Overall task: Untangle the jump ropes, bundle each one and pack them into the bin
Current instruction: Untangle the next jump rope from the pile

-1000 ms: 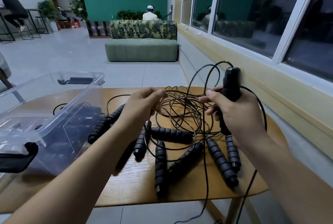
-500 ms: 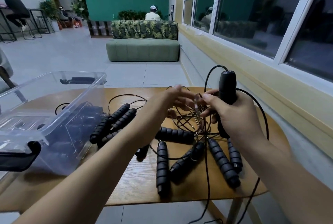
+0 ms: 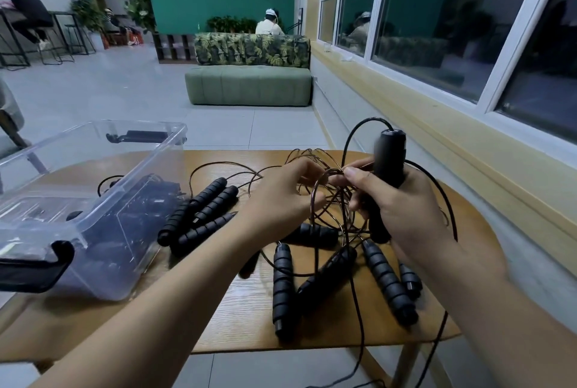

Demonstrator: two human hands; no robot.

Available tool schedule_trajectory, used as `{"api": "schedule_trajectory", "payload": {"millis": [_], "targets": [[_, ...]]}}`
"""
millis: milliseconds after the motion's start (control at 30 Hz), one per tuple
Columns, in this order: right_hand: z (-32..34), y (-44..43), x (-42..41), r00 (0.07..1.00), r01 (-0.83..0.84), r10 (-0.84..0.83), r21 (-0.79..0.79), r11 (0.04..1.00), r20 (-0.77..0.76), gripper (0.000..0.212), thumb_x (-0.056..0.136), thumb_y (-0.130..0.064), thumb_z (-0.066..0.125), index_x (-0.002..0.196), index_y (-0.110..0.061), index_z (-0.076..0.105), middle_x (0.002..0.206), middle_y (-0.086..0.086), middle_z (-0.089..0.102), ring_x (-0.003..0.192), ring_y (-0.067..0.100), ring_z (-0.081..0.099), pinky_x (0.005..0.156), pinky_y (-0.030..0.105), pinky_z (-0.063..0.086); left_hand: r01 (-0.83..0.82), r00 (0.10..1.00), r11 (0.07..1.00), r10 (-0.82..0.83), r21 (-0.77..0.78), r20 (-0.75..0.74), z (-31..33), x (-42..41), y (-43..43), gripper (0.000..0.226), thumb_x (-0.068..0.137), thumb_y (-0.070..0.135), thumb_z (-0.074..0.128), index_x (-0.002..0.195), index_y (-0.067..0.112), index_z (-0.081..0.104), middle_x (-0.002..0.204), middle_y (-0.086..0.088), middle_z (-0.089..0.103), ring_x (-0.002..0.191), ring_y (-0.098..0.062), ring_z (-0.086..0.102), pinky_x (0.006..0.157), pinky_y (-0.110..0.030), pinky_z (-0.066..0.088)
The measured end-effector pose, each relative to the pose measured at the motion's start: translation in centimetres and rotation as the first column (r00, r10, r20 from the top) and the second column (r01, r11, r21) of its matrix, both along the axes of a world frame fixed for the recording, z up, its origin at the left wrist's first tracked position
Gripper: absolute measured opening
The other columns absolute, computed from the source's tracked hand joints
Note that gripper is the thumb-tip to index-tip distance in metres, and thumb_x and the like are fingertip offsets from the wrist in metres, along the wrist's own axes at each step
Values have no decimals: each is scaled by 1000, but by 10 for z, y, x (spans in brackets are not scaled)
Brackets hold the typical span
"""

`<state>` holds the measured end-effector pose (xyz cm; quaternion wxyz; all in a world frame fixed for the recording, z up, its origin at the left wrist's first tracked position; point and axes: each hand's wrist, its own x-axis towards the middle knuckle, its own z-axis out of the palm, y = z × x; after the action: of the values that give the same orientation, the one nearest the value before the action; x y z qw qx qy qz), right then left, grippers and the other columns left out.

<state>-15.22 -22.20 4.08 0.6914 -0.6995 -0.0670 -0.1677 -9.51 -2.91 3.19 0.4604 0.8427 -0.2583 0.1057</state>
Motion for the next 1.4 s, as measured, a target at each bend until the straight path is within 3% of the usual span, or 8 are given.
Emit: {"api": "schedule_trajectory", "payload": {"millis": [67, 200, 433, 667, 833, 1067, 1200, 1400], "targets": [[1, 0, 2, 1000, -5, 7, 57, 998, -26, 14, 101, -15, 73, 106, -2, 71, 97, 17, 81, 66, 28, 61, 59, 35, 45, -23, 994, 999, 21, -23, -106, -4, 0, -5, 23, 95, 13, 69, 115, 23, 64, 108, 8, 76, 101, -4, 70, 83, -19, 51], [4, 2, 0, 1000, 1, 0, 59, 998, -14, 12, 100, -15, 74, 102, -3, 74, 93, 20, 80, 63, 26, 61, 57, 32, 46, 7, 869, 884, -237, -468, -434, -6, 2, -18, 29, 104, 5, 49, 126, 17, 63, 105, -3, 81, 99, -18, 77, 93, -40, 53], [24, -7, -9, 998, -19, 13, 92, 996, 59, 14, 101, -16, 72, 89, -13, 79, 94, 25, 78, 66, 29, 58, 63, 40, 44, -102, 975, 944, 32, -313, -221, -33, 28, -24, 51, 90, 22, 83, 129, 28, 51, 107, 8, 76, 100, -2, 72, 93, -35, 61], [37, -18, -15, 997, 29, -37, 114, 993, 73, 12, 102, -12, 68, 95, -4, 71, 92, 22, 79, 62, 23, 56, 55, 28, 46, -207, 971, 969, 220, 136, -90, -55, 62, -29, 16, 97, 43, 73, 105, 29, 74, 108, 8, 57, 100, -9, 57, 84, -30, 45], [40, -34, -10, 982, 155, -172, 190, 969, 77, 14, 103, -15, 69, 107, -3, 66, 90, 20, 79, 55, 21, 56, 49, 24, 42, -200, 979, 921, 198, 334, 40, -44, 69, -18, 24, 95, 49, 60, 87, 32, 75, 120, 16, 58, 122, -15, 43, 100, -40, 32], [36, -34, -10, 989, 115, -126, 146, 983, 73, 8, 102, -15, 69, 96, -11, 67, 90, 21, 79, 57, 23, 56, 52, 26, 44, 115, 992, 993, -115, 2, -50, -1, 27, -42, 20, 110, 29, 52, 125, 30, 66, 81, 7, 79, 66, -2, 67, 56, -19, 44], [32, -31, -9, 986, 124, -133, 92, 988, 97, 13, 101, -15, 72, 97, -2, 70, 90, 21, 79, 58, 25, 57, 55, 32, 46, 204, 978, 978, -206, -47, -44, -8, 29, -50, 17, 106, 27, 64, 120, 33, 69, 84, 3, 79, 75, -7, 77, 67, -16, 56], [33, -33, -13, 983, 143, -154, 112, 983, 101, 13, 102, -14, 71, 99, -1, 70, 90, 20, 80, 57, 22, 58, 52, 31, 44, -115, 975, 988, 93, 102, 203, -20, 52, -49, 19, 101, 38, 69, 94, 23, 77, 85, 11, 70, 74, -2, 60, 65, -28, 44]]}}
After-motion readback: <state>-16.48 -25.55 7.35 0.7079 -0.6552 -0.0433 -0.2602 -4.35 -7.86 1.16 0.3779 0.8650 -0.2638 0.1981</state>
